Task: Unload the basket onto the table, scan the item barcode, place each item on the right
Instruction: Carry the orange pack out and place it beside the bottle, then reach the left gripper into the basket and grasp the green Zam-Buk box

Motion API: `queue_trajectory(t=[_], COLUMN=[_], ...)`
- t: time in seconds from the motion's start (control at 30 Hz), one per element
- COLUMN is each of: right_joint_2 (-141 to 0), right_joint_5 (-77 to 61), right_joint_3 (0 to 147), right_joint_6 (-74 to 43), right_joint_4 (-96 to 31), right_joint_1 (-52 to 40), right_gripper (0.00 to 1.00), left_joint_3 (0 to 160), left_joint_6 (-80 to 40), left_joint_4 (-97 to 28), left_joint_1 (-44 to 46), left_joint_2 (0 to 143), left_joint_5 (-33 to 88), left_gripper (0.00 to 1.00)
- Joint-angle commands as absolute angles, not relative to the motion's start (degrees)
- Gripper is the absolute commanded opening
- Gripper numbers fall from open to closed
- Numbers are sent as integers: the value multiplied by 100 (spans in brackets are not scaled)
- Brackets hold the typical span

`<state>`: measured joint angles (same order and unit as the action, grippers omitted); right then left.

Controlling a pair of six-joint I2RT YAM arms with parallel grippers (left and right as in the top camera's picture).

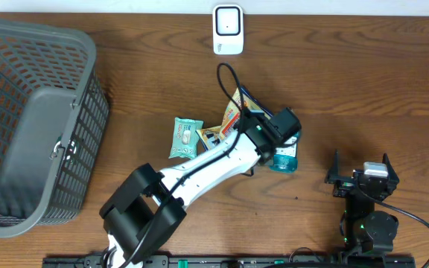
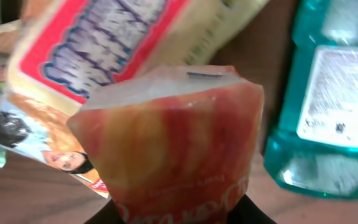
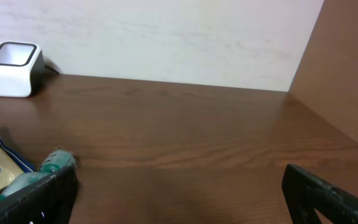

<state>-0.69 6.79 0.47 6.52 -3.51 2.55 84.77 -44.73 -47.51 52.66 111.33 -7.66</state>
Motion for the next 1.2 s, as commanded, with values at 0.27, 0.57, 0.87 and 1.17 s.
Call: queue_trajectory(t=[0.27, 0.57, 0.87, 1.17], right_joint_2=[-34, -34, -34, -34], right_joint_5=[646, 646, 646, 646], right_joint_3=[32, 32, 32, 32], right_joint_6=[692, 692, 692, 692], right_joint_4=[-360, -362, -360, -360], right_joint_1=[259, 259, 259, 259], right_gripper=[99, 99, 99, 99], left_joint_3=[8941, 10331, 10416, 9863], left_joint_6=[-3122, -2895, -3041, -3850], left_joint_4=[-5468, -6200, -6453, -7330], left_joint_1=[5251, 4394, 1284, -2099], left_joint_2=[10667, 8989, 7741, 8029], left_joint_5=[-467, -2508, -3068, -1317], left_gripper=[88, 98, 98, 98])
